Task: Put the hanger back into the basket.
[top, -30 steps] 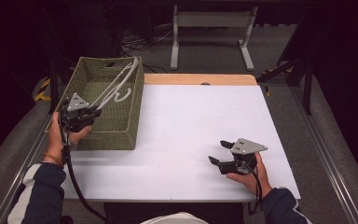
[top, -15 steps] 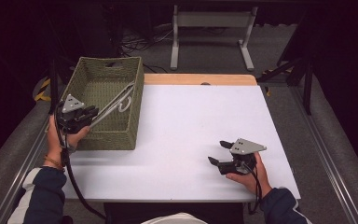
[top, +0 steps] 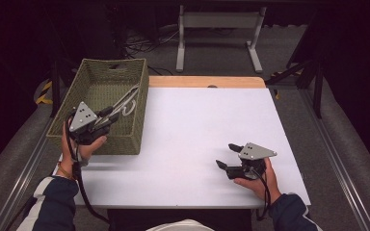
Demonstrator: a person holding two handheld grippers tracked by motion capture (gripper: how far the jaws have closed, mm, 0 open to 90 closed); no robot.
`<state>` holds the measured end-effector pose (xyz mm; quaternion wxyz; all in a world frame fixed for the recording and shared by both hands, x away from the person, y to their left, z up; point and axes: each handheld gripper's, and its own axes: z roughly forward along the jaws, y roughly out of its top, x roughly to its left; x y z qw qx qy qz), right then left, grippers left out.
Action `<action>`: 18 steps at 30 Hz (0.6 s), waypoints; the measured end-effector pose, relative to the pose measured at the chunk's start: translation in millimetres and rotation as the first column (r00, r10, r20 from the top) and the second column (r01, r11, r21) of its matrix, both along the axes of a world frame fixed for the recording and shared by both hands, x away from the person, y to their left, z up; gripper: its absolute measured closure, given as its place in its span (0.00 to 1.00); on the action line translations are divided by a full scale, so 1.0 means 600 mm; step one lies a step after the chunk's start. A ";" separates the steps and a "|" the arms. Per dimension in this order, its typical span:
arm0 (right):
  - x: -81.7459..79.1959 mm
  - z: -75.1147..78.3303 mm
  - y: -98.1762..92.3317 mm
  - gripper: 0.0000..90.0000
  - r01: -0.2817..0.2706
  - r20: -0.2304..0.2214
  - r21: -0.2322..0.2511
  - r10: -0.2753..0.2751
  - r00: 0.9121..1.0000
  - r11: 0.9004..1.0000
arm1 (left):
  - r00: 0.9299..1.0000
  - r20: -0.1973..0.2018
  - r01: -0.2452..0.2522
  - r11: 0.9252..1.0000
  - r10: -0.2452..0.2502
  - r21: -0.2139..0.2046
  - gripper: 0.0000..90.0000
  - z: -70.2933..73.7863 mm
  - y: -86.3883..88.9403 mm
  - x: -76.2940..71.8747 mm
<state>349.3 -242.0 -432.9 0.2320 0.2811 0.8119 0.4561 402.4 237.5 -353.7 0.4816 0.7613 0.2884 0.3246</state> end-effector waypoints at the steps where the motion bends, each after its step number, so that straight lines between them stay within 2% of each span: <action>1: 0.000 0.000 0.000 0.29 0.000 0.002 -0.001 0.000 1.000 1.000 | 1.000 0.010 0.013 1.000 -0.013 -0.004 0.72 0.001 -0.005 -0.004; 7: -0.002 0.002 0.000 0.29 0.005 0.018 0.000 -0.005 1.000 1.000 | 0.998 0.052 0.046 0.999 -0.046 -0.008 0.61 0.001 -0.032 -0.022; 10: -0.002 0.002 0.000 0.29 0.008 0.026 -0.001 -0.008 1.000 1.000 | 0.996 0.065 0.060 0.998 -0.058 -0.026 0.54 -0.001 -0.043 -0.029; 12: -0.002 0.002 0.000 0.29 0.008 0.029 -0.002 -0.007 1.000 1.000 | 0.995 0.068 0.069 0.997 -0.067 -0.028 0.52 -0.002 -0.047 -0.032; 13: -0.002 0.003 0.000 0.29 0.009 0.036 -0.005 -0.008 0.999 1.000 | 0.995 0.080 0.068 0.997 -0.067 -0.020 0.50 -0.003 -0.051 -0.035; 18: -0.004 0.004 0.001 0.29 0.014 0.053 -0.013 -0.013 0.999 1.000 | 0.991 0.092 0.098 0.995 -0.095 -0.032 0.38 -0.007 -0.067 -0.048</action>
